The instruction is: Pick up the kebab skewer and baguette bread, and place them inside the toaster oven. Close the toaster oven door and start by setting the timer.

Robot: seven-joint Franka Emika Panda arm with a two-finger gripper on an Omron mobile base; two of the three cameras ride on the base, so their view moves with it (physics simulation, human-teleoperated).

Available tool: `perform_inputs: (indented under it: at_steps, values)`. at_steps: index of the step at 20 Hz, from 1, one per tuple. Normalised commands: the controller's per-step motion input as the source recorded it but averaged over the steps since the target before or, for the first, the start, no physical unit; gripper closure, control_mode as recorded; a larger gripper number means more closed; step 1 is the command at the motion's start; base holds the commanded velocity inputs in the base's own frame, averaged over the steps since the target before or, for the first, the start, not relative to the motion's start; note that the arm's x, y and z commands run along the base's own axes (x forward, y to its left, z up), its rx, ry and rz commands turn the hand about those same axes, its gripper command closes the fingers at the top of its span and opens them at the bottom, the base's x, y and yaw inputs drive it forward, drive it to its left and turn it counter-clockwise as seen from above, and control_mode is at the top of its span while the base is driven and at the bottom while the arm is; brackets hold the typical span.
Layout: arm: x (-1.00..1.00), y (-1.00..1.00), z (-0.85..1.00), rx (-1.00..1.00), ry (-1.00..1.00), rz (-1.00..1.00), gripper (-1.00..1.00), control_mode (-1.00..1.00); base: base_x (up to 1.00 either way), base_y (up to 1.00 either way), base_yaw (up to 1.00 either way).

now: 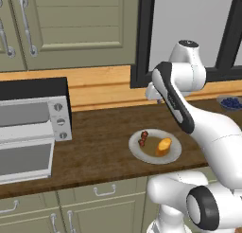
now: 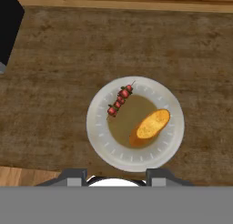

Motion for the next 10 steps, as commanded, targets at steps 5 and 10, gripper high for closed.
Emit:
perform_inputs:
  at_steps: [5,10]
  values:
    - [-0.48,0.02,-0.02,0.0,0.0,0.0,-1.0,-1.0,0.0,0.0,0.0]
    - [-0.64,0.39,-0.02,0.0,0.0,0.0,-1.0,-1.0,0.0,0.0,0.0]
